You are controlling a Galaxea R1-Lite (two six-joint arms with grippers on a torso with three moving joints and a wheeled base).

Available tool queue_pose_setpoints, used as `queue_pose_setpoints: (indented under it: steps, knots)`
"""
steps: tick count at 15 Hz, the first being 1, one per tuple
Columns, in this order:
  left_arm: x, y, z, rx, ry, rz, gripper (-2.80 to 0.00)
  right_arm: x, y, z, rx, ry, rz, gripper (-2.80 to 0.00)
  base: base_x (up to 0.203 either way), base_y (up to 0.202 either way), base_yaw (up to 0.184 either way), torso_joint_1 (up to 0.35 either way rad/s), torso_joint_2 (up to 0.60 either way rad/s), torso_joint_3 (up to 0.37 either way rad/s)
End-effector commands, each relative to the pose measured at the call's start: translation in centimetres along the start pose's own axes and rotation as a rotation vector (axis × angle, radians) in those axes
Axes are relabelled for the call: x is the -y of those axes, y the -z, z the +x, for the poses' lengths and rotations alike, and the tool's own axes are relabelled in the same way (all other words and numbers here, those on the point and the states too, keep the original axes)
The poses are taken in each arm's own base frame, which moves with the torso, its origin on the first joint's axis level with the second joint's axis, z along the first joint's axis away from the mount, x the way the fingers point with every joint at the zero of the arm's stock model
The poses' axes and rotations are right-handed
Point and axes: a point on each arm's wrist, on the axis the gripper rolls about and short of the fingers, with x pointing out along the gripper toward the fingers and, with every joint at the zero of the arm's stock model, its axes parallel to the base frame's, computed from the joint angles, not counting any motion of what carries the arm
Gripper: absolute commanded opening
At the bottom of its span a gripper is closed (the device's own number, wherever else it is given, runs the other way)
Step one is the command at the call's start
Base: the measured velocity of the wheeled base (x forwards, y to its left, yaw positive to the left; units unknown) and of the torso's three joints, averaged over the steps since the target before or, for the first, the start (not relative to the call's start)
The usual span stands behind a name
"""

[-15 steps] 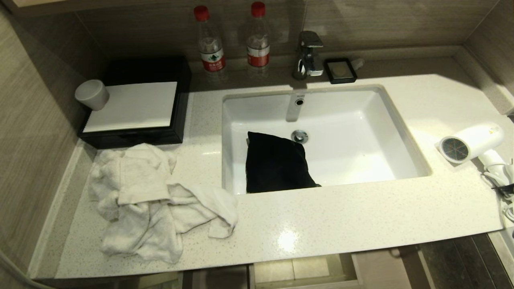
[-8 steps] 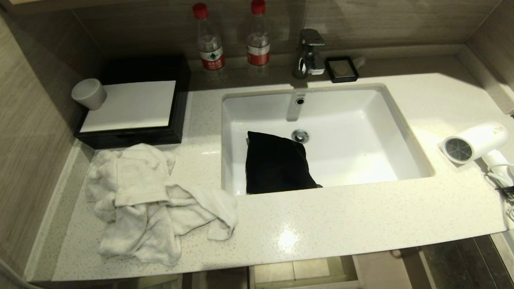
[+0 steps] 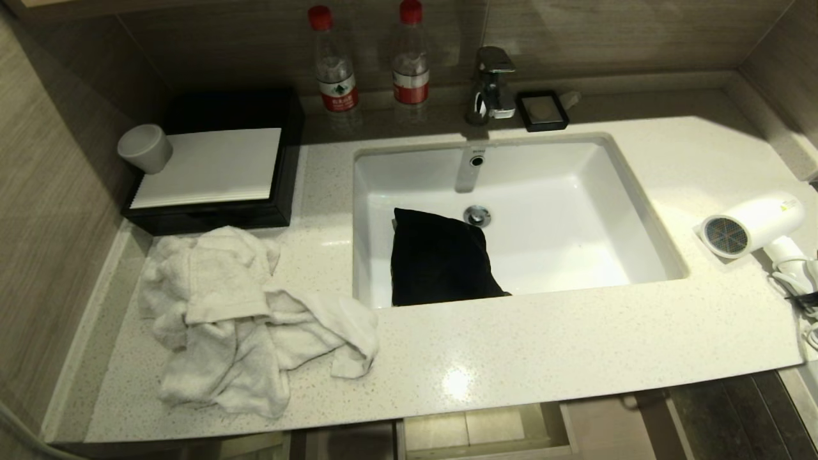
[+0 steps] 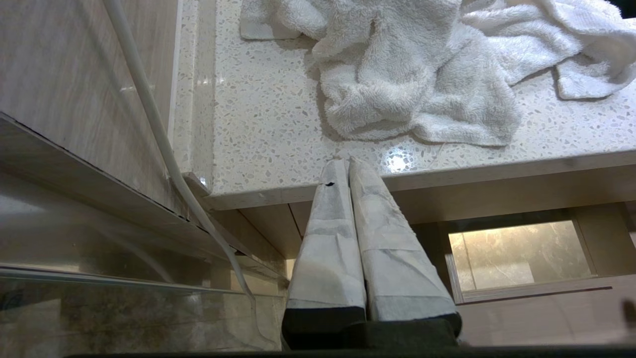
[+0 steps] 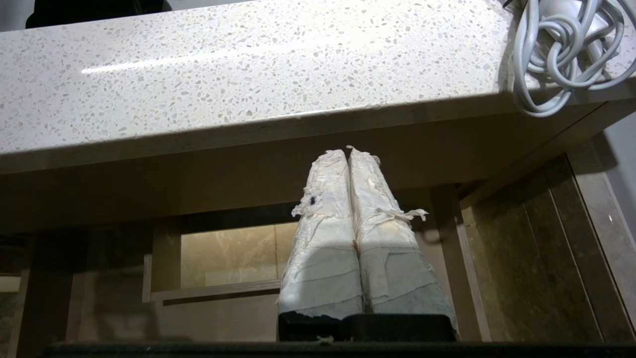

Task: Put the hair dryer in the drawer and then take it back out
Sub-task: Pick up the hairdryer

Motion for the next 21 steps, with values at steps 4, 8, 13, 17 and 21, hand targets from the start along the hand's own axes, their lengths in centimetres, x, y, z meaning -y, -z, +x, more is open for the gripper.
queue_pose_setpoints:
  steps: [4,8,13,17,21]
  knots:
    - [0.0,0.0,0.0,-0.001,0.000,0.000,-2.80,0.0,-3.5,-1.3,0.085,0.011,-0.010,-2.80,0.000,0.000,0.000,0.000,0.00,0.000]
    - [0.0,0.0,0.0,-0.002,0.000,0.000,-2.80,0.1,-6.6,-5.4,-0.082,0.086,-0.031,-2.80,0.000,0.000,0.000,0.000,0.00,0.000]
    - [0.0,0.0,0.0,-0.002,0.000,0.000,-2.80,0.6,-6.2,-8.1,-0.287,0.280,-0.133,-2.80,0.000,0.000,0.000,0.000,0.00,0.000]
    - [0.0,0.0,0.0,-0.002,0.000,0.000,-2.80,0.6,-5.5,-8.0,-0.312,0.290,-0.070,-2.80,0.000,0.000,0.000,0.000,0.00,0.000]
    - [0.0,0.0,0.0,-0.002,0.000,0.000,-2.80,0.6,-5.4,-7.4,-0.387,0.313,-0.089,-2.80,0.000,0.000,0.000,0.000,0.00,0.000]
